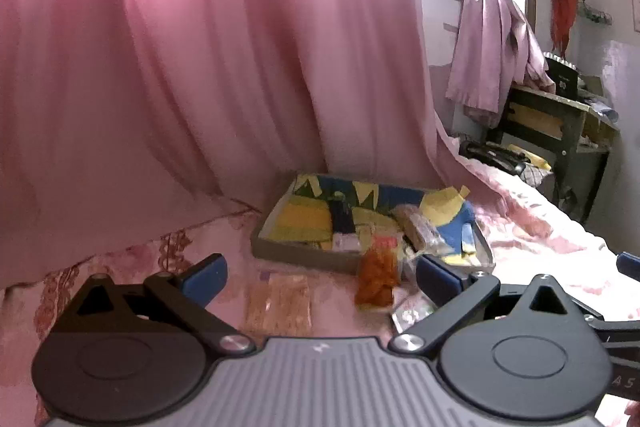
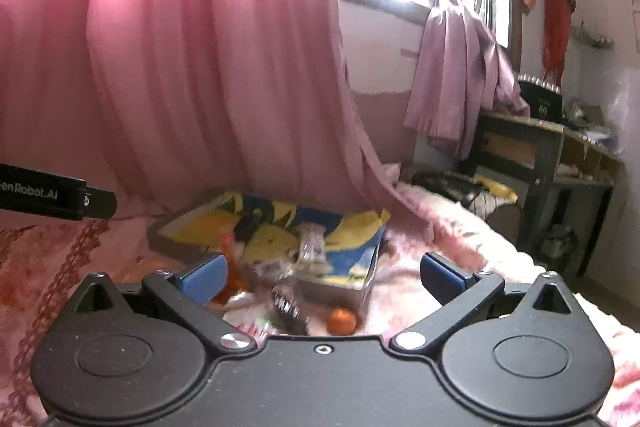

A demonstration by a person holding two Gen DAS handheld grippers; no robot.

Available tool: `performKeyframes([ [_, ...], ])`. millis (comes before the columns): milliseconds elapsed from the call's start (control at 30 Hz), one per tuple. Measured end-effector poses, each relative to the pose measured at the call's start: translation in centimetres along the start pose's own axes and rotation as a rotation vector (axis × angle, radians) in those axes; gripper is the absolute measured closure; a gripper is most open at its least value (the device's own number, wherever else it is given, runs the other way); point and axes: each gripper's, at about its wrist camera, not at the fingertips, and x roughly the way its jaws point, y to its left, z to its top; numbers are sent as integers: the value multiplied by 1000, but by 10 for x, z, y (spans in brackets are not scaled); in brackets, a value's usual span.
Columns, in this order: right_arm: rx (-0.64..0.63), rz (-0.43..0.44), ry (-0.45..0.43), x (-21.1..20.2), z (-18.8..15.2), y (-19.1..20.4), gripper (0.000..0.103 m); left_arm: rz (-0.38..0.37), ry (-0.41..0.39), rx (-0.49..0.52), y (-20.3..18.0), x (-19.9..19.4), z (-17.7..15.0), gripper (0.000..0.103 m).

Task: Organize snacks
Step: 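Open both tools to release the snacks and lift away from the box, then grasp the yellow wafer pack with left tool while right tool grasps the seaweed pouch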

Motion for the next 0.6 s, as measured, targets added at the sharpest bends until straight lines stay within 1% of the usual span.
performKeyframes([
  [167, -5, 21, 27, -10, -7, 8, 1, 14, 40, 9, 7, -11, -16, 1],
  [300, 7, 30, 74, -12, -11, 12, 1, 41, 84, 18, 11, -13, -27, 1],
  [400, 27, 37, 135, -8, -15, 12, 1, 73, 136, 25, 14, -13, -34, 1],
  [500, 73, 63, 219, -4, -22, 10, 1, 92, 195, 36, 14, -9, -39, 1],
  [600, 126, 86, 300, 2, -27, 6, 1, 74, 231, 41, 14, -5, -40, 1],
])
